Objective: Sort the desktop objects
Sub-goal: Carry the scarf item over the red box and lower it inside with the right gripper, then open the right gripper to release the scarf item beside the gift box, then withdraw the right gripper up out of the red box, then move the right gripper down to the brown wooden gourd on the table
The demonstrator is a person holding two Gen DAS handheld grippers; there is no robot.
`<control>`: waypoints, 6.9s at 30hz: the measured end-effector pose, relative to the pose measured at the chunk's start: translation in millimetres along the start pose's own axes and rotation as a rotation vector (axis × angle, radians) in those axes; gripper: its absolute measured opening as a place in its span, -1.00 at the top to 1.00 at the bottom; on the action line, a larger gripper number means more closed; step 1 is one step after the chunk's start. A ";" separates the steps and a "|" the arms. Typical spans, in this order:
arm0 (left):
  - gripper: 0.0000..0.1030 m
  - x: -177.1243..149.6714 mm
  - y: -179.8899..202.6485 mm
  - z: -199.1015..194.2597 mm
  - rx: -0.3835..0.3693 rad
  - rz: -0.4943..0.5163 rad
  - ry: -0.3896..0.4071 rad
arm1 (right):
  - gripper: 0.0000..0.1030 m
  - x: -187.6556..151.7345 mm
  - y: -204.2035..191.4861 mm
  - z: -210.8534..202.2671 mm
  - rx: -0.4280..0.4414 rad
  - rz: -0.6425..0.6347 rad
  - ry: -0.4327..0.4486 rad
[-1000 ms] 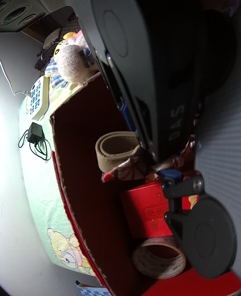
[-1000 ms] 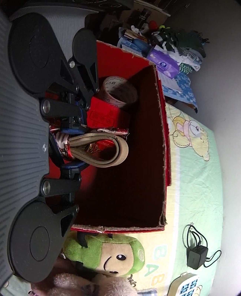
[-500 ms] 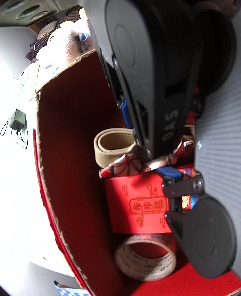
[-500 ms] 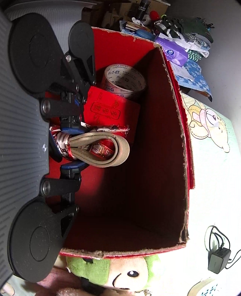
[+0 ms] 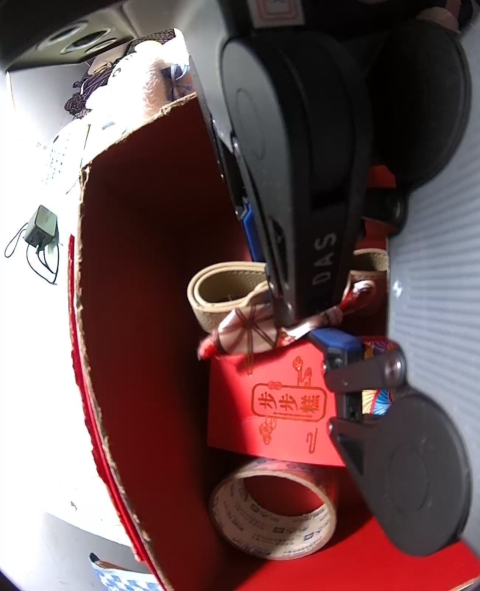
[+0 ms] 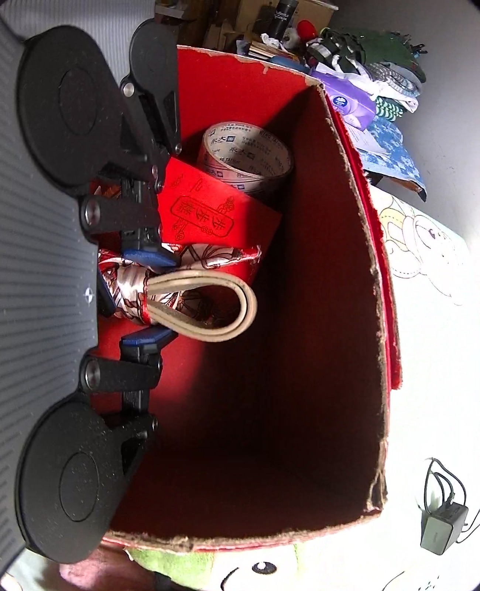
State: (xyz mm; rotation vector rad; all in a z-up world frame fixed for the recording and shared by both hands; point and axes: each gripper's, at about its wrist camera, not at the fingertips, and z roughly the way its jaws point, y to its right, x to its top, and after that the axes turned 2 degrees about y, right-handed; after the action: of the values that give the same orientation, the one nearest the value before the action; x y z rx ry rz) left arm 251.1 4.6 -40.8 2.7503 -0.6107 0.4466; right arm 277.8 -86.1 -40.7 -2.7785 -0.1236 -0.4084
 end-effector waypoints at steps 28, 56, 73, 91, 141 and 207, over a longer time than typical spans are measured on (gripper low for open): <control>0.01 -3.3 -5.0 -16.0 0.113 -0.018 0.090 | 0.26 -18.5 1.4 -20.7 0.038 0.047 0.219; -0.32 -20.5 0.7 -35.6 0.289 -0.039 0.164 | 0.30 -48.8 1.2 -49.7 0.012 0.103 0.338; -0.39 -36.4 3.9 -49.2 0.329 -0.105 0.152 | 0.29 -70.0 -3.5 -67.6 -0.008 0.079 0.385; -0.59 -53.1 23.2 -71.3 0.398 -0.150 0.208 | 0.23 -89.4 -6.5 -83.9 -0.029 0.015 0.423; -0.77 -124.1 61.1 -85.9 0.480 -0.316 0.172 | 0.19 -152.7 7.6 -117.9 0.189 -0.098 0.398; -0.04 -183.0 -59.6 -63.3 0.174 -0.274 0.094 | 0.12 -150.3 -93.2 18.1 0.281 0.053 0.039</control>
State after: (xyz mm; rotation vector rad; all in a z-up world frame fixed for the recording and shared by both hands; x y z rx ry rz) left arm 105.1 143.8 -60.9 2.8977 -0.1737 0.5822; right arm 126.7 2.1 -72.5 -2.4911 -0.0905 -0.3982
